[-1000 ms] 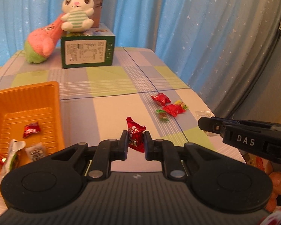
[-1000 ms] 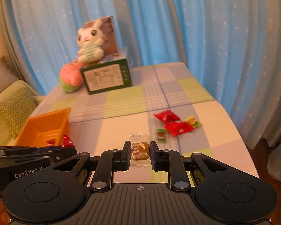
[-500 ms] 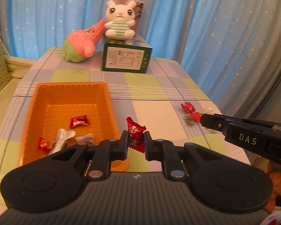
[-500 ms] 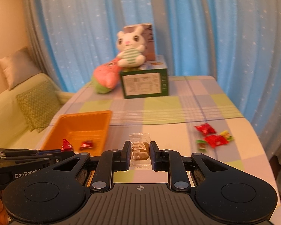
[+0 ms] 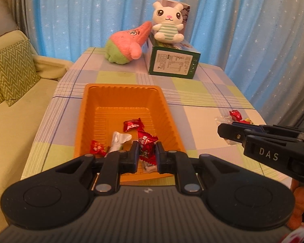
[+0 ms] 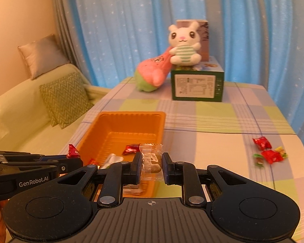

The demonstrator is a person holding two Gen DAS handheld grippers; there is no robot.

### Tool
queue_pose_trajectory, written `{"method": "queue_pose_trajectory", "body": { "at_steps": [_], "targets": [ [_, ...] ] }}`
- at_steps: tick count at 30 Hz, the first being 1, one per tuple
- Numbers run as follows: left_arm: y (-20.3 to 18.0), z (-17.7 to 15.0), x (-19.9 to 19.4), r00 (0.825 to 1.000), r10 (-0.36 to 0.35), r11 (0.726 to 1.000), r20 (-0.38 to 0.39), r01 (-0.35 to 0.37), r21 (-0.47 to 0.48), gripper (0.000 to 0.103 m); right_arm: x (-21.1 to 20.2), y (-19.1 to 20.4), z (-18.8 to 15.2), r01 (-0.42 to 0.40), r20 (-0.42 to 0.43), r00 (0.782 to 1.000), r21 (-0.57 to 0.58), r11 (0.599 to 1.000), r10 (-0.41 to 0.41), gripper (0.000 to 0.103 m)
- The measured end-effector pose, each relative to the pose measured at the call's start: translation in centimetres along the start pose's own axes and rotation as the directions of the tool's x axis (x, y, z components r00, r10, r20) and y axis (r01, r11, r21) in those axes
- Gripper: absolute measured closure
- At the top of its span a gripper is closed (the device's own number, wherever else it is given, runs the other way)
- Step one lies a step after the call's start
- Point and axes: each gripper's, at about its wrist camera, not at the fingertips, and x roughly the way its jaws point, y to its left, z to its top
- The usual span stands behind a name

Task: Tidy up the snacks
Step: 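Carry the red candy and cookie packet with both grippers over the orange tray, then open the left gripper over the tray while the right releases the cookie packet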

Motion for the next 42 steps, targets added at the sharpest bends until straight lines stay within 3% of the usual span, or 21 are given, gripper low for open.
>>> {"method": "queue_pose_trajectory", "body": {
  "at_steps": [14,42],
  "targets": [
    [2.2,-0.3,-0.4,0.999,0.05,0.999,-0.008,-0.05,-0.008,0.088,1.9,2.9,-0.2,-0.035,-0.036,0.999,-0.046,0.998,0.034,0.082],
    [3.3,0.8,2.9,0.997,0.069,0.998,-0.041,-0.068,0.016,0.088,6.0,2.4,0.7,-0.038,-0.065,0.997,-0.038,0.999,0.035,0.082]
  ]
}}
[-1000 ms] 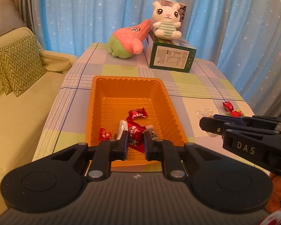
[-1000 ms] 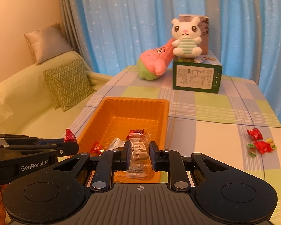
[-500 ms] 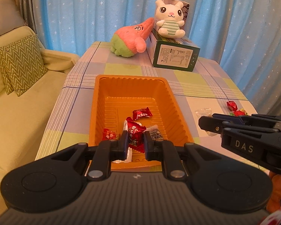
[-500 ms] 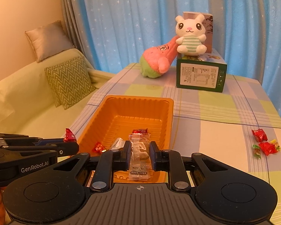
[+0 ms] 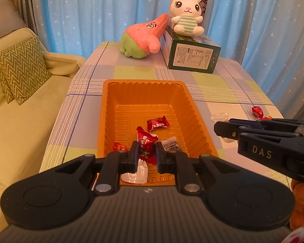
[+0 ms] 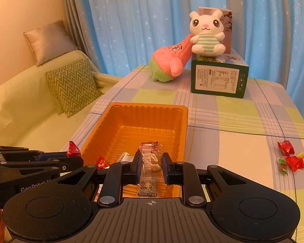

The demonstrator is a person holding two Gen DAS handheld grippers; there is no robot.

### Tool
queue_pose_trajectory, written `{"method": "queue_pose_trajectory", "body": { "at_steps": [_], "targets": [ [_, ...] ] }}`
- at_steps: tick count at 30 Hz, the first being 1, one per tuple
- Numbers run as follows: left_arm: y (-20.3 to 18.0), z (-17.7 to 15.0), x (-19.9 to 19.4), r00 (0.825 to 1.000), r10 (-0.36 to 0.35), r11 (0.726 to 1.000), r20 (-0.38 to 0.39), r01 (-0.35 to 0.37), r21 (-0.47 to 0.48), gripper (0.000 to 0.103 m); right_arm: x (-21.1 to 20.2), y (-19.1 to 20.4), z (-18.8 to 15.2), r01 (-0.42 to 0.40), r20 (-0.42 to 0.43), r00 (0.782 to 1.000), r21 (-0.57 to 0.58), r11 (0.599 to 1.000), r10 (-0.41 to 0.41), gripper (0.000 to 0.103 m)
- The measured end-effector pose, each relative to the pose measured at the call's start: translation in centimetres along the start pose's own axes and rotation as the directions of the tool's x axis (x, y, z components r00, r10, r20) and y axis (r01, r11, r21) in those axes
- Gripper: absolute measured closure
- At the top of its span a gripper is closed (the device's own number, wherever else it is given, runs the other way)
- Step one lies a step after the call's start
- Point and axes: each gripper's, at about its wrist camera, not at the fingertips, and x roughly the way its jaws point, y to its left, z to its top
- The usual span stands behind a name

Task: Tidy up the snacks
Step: 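Open the left gripper over the tray while the right releases the cookie packet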

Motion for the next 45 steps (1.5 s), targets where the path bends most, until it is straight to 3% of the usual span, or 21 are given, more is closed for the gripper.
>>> {"method": "queue_pose_trajectory", "body": {
  "at_steps": [32,34,45],
  "targets": [
    [2.0,3.8,9.5,0.997,-0.008,0.999,-0.082,0.012,0.042,0.086,9.6,-1.8,2.4,-0.007,-0.097,0.995,0.037,0.999,0.01,0.082],
    [2.1,3.7,9.7,0.996,-0.009,0.999,-0.083,0.012,0.039,0.077,9.9,-1.8,2.4,-0.005,-0.101,0.995,0.038,0.999,0.009,0.082],
    [3.0,3.4,8.2,0.998,0.017,1.0,-0.061,-0.016,0.023,0.074,9.9,-1.8,2.3,-0.007,-0.104,0.994,0.041,0.999,0.012,0.082]
  ]
}}
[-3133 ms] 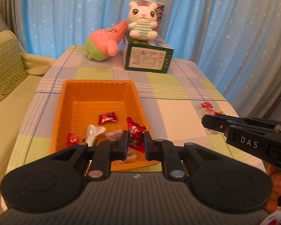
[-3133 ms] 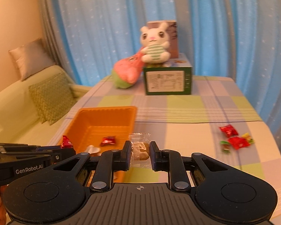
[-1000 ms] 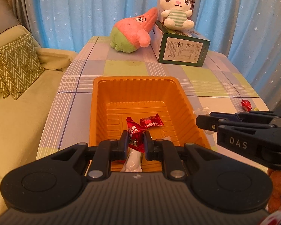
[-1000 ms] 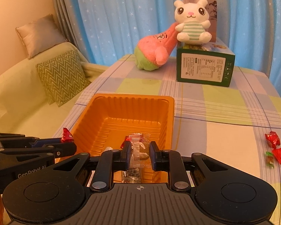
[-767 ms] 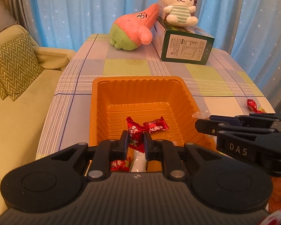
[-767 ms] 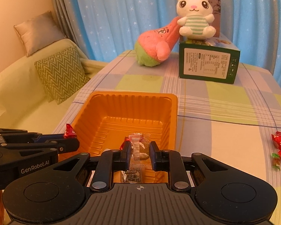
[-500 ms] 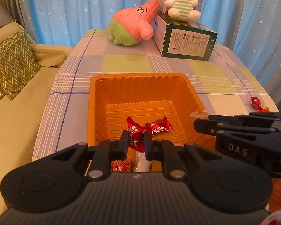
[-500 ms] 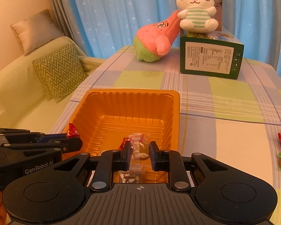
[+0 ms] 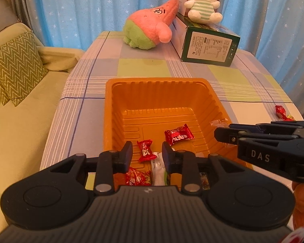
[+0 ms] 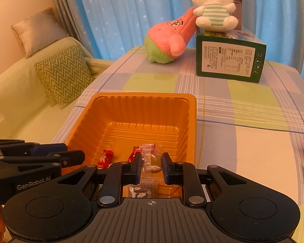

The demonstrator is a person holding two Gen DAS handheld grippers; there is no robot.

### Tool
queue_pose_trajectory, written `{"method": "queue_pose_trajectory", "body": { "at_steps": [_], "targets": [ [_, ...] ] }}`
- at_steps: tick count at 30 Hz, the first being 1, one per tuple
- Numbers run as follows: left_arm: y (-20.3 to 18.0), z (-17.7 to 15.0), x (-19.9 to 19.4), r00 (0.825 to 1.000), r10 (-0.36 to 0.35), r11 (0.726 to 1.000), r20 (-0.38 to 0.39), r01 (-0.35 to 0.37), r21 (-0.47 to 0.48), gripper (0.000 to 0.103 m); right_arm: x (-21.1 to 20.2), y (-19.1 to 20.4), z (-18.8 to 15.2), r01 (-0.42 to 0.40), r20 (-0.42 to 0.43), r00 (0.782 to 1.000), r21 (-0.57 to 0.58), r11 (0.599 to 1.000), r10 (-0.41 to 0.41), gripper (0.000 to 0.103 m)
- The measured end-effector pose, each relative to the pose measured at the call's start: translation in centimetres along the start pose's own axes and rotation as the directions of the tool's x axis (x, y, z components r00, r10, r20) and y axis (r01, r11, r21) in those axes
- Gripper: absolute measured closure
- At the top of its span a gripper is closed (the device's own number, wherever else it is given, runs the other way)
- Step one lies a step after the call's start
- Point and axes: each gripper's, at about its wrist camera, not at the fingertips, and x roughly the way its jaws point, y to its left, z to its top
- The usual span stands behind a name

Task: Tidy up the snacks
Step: 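Open the left gripper over the tray while the right releases the cookie packet, then move both grippers back toward the remaining candies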

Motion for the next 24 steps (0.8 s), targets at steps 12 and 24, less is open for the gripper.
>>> {"method": "queue_pose_trajectory", "body": {
  "at_steps": [12,24],
  "targets": [
    [1.1,-0.4,-1.6,1.0,0.019,1.0,0.01,-0.019,-0.025,0.069,-0.3,1.0,0.5,-0.036,0.009,0.999,0.002,0.999,0.036,0.081],
    [1.4,-1.1,-4.0,0.999,0.028,0.998,0.032,-0.026,-0.059,0.052,-2.6,0.4,-0.1,-0.022,0.025,0.999,0.042,0.999,0.021,0.049]
  ]
}}
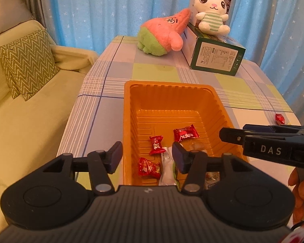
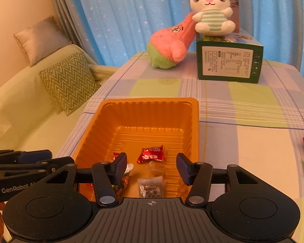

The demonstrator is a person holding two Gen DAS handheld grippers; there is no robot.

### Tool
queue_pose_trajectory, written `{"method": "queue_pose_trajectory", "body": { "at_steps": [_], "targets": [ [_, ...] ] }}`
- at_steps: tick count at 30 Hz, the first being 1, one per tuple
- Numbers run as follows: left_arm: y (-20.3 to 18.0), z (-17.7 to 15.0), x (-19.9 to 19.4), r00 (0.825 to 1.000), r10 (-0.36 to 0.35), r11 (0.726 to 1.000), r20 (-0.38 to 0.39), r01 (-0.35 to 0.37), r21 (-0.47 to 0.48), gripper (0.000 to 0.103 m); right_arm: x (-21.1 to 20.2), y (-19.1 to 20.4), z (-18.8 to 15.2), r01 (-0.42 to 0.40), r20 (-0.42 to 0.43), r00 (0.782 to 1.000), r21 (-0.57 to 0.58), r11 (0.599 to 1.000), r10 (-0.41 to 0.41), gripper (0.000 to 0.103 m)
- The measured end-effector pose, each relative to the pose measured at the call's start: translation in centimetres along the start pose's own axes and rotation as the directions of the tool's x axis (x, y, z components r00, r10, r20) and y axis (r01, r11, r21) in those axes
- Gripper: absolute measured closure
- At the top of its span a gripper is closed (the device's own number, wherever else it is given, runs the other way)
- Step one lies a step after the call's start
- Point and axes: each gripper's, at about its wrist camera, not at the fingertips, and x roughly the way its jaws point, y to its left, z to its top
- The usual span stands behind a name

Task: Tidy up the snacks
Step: 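Move both grippers back toward the remaining candies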

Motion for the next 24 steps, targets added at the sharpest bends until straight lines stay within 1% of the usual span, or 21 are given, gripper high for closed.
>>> {"method": "queue_pose_trajectory", "body": {
  "at_steps": [3,8,12,15,21,23,24],
  "targets": [
    [-0.5,-0.2,-1.1,1.0,-0.004,1.0,0.011,0.004,-0.001,0.049,-1.3,-0.3,-0.3,0.013,0.005,1.0,0.013,1.0,-0.013,0.049],
    [-1.9,-0.6,-3.0,1.0,-0.007,1.0,0.029,0.006,0.01,0.039,-4.1,-1.0,-0.9,0.034,0.018,0.999,0.04,0.999,-0.035,0.049],
    [-3.1,-1.2,-4.5,0.999,-0.013,1.0,0.042,0.013,0.021,0.035,-6.7,-1.7,-1.6,0.052,0.035,0.998,0.063,0.997,-0.054,0.049],
    [-4.1,-1.6,-5.6,0.998,-0.034,0.999,0.058,0.033,0.026,0.027,-8.6,-2.4,-2.3,0.072,0.045,0.996,0.071,0.995,-0.075,0.049],
    [-7.0,-2.1,-7.3,0.995,-0.071,0.996,0.066,0.066,0.065,0.022,-12.0,-4.3,-3.7,0.106,0.059,0.992,0.112,0.988,-0.113,0.049],
    [-8.1,-2.3,-7.6,0.994,-0.083,0.994,0.071,0.078,0.08,0.017,-13.3,-5.0,-4.2,0.115,0.068,0.99,0.126,0.985,-0.124,0.049],
    [-8.6,-2.4,-7.7,0.994,-0.088,0.993,0.071,0.082,0.087,0.017,-13.8,-5.3,-4.4,0.122,0.072,0.989,0.132,0.984,-0.133,0.049]
  ]
}}
